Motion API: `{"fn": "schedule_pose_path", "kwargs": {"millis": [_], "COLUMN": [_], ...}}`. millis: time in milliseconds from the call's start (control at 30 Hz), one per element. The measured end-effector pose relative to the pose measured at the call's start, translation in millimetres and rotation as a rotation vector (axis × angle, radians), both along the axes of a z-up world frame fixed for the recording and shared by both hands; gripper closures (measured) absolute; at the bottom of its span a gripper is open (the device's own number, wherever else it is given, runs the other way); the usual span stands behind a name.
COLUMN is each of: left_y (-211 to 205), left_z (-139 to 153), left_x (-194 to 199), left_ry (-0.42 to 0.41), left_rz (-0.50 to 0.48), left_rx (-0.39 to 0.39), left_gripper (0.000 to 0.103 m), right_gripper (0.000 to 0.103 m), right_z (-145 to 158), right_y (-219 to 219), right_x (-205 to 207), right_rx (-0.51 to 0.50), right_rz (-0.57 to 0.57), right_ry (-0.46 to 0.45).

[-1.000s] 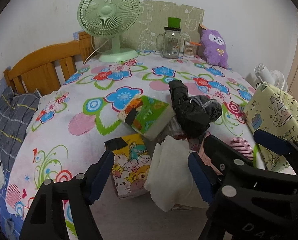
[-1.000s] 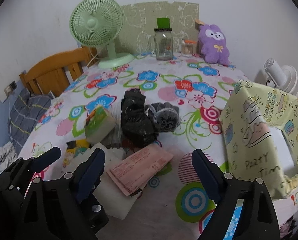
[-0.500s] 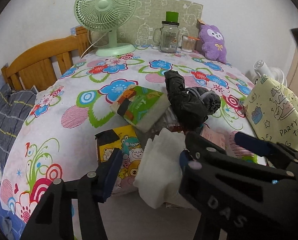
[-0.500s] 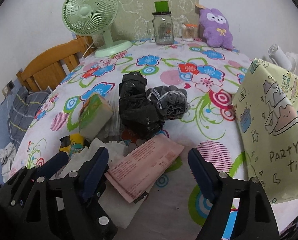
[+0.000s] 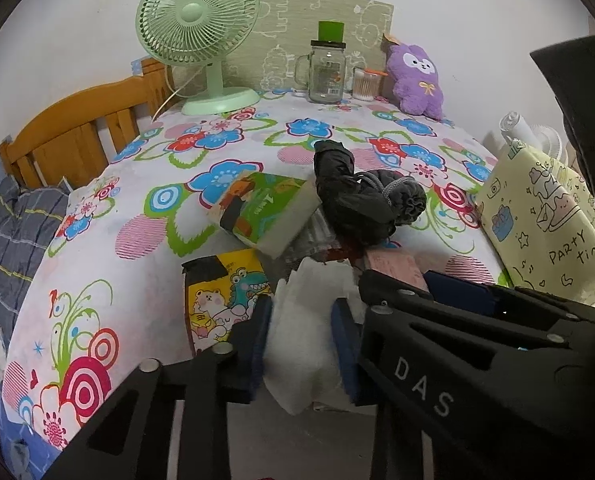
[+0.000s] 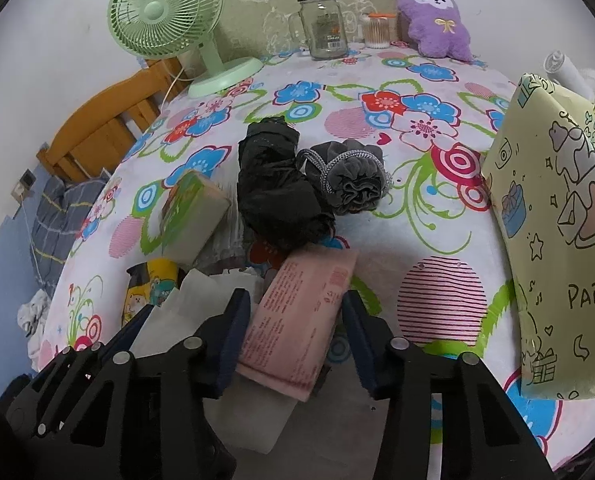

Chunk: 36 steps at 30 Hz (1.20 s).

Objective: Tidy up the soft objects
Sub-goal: 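Close the right tool on the pink paper packet while the left tool closes on the white cloth pack, then carry the pink packet with the right tool while the left tool carries the white cloth to the box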

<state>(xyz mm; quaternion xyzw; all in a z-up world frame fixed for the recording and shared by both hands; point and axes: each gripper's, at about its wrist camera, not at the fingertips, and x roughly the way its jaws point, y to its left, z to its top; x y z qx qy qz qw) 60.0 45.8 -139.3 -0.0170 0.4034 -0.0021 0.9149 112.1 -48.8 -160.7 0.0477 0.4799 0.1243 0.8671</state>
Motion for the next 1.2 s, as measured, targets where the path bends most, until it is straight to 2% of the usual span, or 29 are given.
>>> {"fn": "schedule_pose_path", "kwargs": {"millis": [67, 367, 833, 1200], "left_y": [-1.2, -7.1, -22.0, -28.5], "left_z": [1.0, 8.0, 35.9, 68.2], "left_x": [-0.1, 0.0, -6.1, -7.8], "left_ry": [0.000, -0.006, -0.061, -0.116], "left_rz": [0.000, -0.005, -0.040, -0.050], "left_rx": [0.006, 0.010, 0.004, 0.003], "left_gripper": [0.081, 0.088, 0.091, 0.091], "right_gripper": [0.058, 0.059, 0.059, 0.059], "right_z": [1.3, 9.5, 38.8, 75.7], "right_y": [-0.5, -8.3, -22.9, -32.3], "right_x": [-0.9, -4.3, -12.4, -21.3], "right_rx": [-0.003, 0.010, 0.015, -0.002], "right_rz": [0.005, -0.001, -0.027, -0.048], "right_ry": [-0.003, -0.012, -0.067, -0.140]}}
